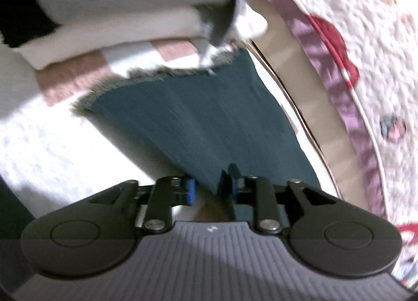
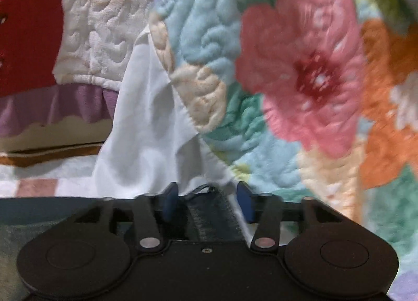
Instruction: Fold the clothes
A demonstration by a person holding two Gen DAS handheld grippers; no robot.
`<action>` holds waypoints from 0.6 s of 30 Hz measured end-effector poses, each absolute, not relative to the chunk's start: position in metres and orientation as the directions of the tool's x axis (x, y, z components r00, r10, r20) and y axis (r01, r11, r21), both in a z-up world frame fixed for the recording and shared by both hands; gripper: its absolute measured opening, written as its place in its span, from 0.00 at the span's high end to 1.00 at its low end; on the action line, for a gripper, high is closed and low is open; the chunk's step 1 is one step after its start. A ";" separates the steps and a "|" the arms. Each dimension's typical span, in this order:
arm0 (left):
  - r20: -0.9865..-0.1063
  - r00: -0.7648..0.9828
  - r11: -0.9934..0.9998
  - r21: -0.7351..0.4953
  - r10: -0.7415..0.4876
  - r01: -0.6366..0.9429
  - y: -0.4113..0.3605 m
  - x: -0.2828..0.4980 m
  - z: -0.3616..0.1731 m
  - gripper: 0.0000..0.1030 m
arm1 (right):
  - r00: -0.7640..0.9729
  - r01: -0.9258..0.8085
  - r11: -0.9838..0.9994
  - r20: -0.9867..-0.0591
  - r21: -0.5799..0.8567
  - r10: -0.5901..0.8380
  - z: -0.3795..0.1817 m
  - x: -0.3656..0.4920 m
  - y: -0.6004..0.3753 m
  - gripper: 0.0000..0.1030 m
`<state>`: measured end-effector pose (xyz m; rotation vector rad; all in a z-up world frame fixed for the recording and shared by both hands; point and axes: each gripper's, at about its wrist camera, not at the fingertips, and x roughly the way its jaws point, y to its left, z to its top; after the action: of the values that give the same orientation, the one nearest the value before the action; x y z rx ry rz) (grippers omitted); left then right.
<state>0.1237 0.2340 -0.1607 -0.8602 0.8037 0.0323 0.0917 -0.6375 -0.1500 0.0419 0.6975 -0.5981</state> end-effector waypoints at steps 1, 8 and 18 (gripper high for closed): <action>-0.650 0.708 0.676 -0.655 -0.276 -0.337 0.233 0.128 -0.160 0.73 | 0.623 0.523 0.844 -0.622 -0.119 -0.474 -0.145 0.089 -0.634 0.46; -0.679 0.713 0.823 -0.498 -0.174 -0.273 0.212 0.157 -0.129 0.96 | 0.745 0.234 0.943 -0.667 0.239 -0.016 -0.121 0.066 -0.591 0.46; -0.649 0.759 0.891 -0.373 -0.050 -0.260 0.200 0.161 -0.114 0.96 | 0.318 -0.321 0.866 -0.817 0.385 0.481 -0.148 0.049 -0.478 0.48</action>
<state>0.1612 0.2001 -0.1138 -0.4670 0.7054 0.1194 0.0494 -0.4775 -0.1476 0.1620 1.1312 0.5302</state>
